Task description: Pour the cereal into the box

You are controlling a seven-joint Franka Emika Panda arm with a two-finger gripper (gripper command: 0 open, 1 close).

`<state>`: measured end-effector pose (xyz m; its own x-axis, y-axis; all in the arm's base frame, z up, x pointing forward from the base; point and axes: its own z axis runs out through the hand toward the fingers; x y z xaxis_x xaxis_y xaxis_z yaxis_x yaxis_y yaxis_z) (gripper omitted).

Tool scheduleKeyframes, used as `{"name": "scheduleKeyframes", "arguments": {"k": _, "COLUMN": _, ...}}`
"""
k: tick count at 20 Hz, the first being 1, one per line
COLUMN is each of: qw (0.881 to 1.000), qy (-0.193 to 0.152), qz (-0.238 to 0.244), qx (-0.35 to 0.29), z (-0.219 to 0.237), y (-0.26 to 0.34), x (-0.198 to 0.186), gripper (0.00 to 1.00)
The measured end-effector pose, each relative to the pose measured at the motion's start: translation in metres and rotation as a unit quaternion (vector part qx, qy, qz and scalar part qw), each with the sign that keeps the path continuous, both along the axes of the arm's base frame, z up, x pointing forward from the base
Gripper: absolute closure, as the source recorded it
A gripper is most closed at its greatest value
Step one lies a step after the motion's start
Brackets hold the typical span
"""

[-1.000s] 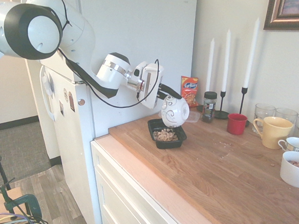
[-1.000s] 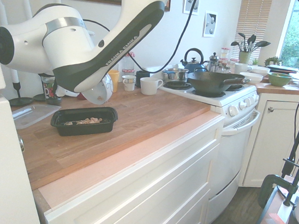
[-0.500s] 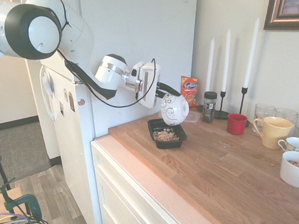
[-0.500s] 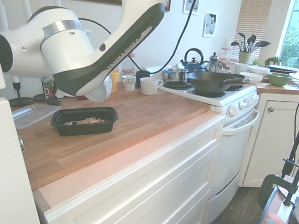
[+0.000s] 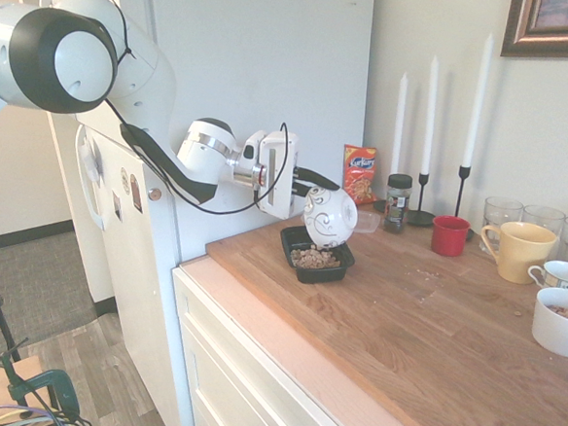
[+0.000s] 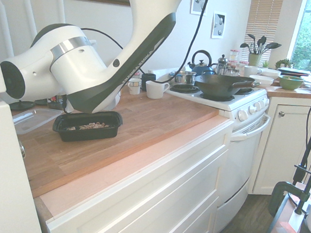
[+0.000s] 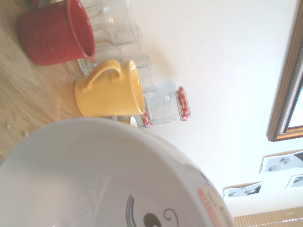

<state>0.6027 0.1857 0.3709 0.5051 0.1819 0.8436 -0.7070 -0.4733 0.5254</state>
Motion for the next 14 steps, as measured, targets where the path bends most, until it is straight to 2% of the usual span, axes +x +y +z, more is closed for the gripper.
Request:
{"name": "scheduleKeyframes", "arguments": {"k": 3, "qw": 0.999, "qy": -0.004, "qz": -0.015, "qx": 0.030, "z": 0.015, "y": 0.000, "x": -0.001, "gripper": 1.00}}
{"name": "scheduleKeyframes", "arguments": {"k": 7, "qw": 0.990, "qy": 0.008, "qz": -0.055, "qx": 0.129, "z": 0.056, "y": -0.013, "x": 0.002, "gripper": 1.00}}
{"name": "scheduleKeyframes", "arguments": {"k": 10, "qw": 0.973, "qy": 0.023, "qz": -0.089, "qx": 0.211, "z": 0.096, "y": -0.044, "x": 0.015, "gripper": 1.00}}
{"name": "scheduleKeyframes", "arguments": {"k": 14, "qw": 0.935, "qy": 0.056, "qz": -0.118, "qx": 0.330, "z": 0.136, "y": -0.106, "x": 0.038, "gripper": 1.00}}
